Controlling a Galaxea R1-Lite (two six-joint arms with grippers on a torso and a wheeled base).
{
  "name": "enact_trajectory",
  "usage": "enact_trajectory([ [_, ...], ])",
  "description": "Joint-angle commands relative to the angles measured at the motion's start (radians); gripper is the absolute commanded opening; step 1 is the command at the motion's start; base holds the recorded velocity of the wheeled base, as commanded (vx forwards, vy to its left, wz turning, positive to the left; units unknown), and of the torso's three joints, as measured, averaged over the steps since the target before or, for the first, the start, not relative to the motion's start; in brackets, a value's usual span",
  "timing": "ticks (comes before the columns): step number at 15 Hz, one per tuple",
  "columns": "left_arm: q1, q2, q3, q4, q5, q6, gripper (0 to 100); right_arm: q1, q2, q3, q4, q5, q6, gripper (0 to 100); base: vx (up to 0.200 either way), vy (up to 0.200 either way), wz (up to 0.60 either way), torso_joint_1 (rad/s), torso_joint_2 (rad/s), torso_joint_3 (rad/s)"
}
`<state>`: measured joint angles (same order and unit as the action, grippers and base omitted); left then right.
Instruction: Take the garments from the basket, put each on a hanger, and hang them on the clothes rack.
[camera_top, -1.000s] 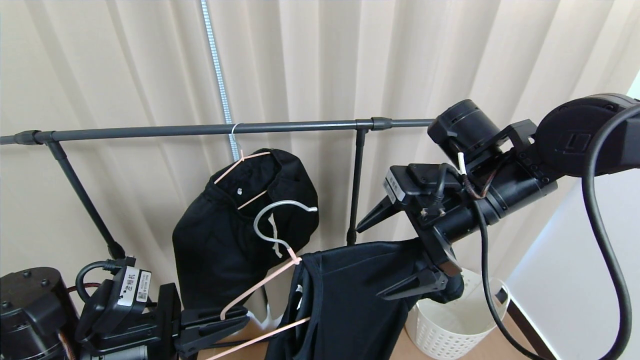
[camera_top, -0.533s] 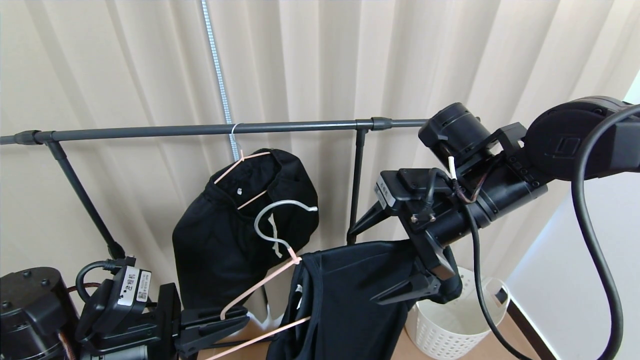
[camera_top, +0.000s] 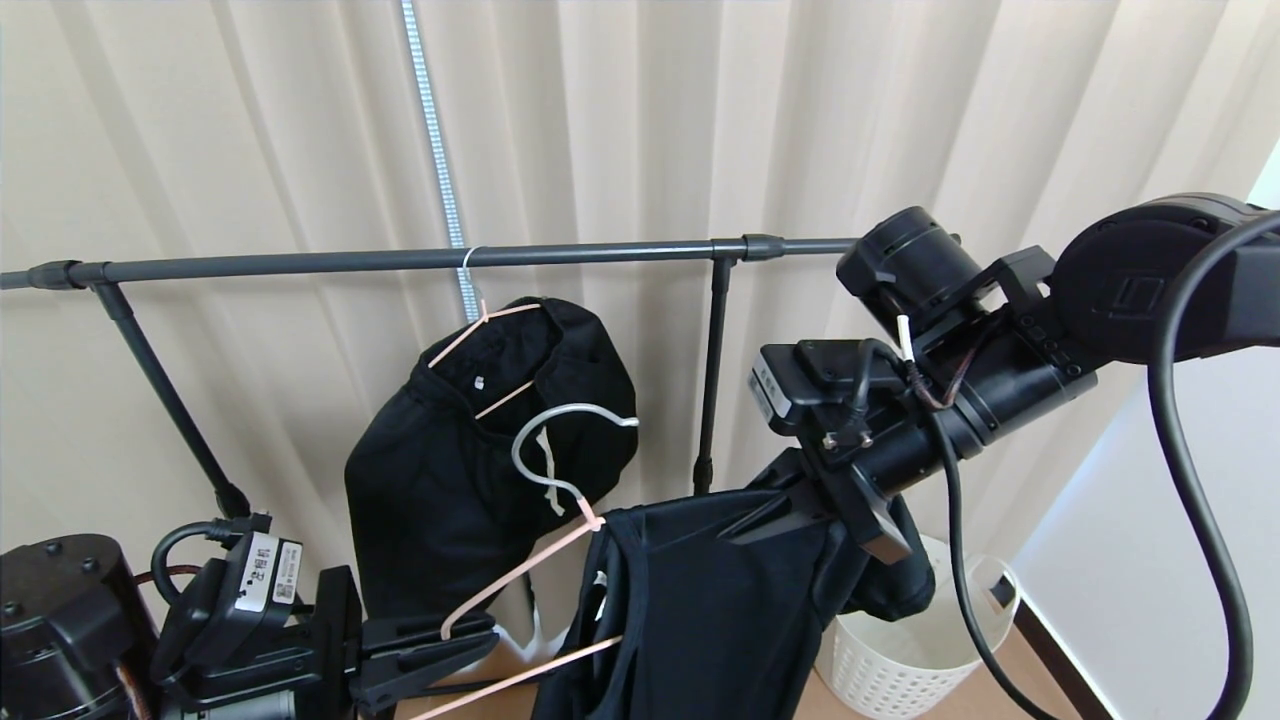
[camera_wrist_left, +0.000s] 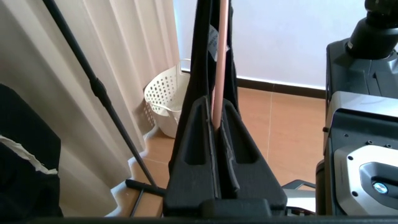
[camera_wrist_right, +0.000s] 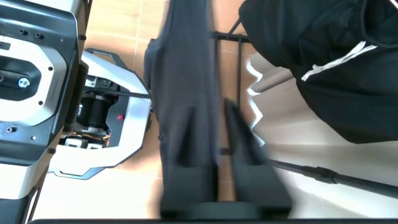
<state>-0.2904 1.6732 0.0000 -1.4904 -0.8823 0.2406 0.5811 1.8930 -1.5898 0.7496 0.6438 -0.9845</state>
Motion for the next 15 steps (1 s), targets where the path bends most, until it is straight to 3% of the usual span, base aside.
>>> enact_trajectory([
  [1,0.001,0.002,0.000,-0.001,0.002,0.000,0,0.000,-0.006,0.007,0.002,0.000,0.000,0,0.000,0.000,0.00,0.000,0.00,0.000],
  [7,0.004,0.000,0.000,-0.002,0.003,-0.003,0,0.005,-0.009,0.008,0.004,0.000,0.000,0,0.000,0.000,0.00,0.000,0.00,0.000],
  [8,0.004,0.000,0.000,-0.002,0.003,-0.001,100,0.006,-0.018,0.008,0.004,0.000,0.000,0,0.000,0.000,0.00,0.000,0.00,0.000],
  [12,0.022,0.022,0.000,-0.004,0.003,-0.004,100,0.006,-0.041,0.008,0.001,-0.019,0.003,0,0.000,0.000,0.00,0.000,0.00,0.000],
  [13,0.048,0.040,0.000,-0.008,0.003,-0.003,100,0.005,-0.063,-0.002,-0.004,-0.127,0.021,0,0.000,0.000,0.00,0.000,0.00,0.000],
  [15,0.077,0.054,0.000,-0.011,0.003,-0.009,100,0.003,-0.075,-0.013,-0.039,-0.254,0.027,0,0.000,0.000,0.00,0.000,0.00,0.000],
])
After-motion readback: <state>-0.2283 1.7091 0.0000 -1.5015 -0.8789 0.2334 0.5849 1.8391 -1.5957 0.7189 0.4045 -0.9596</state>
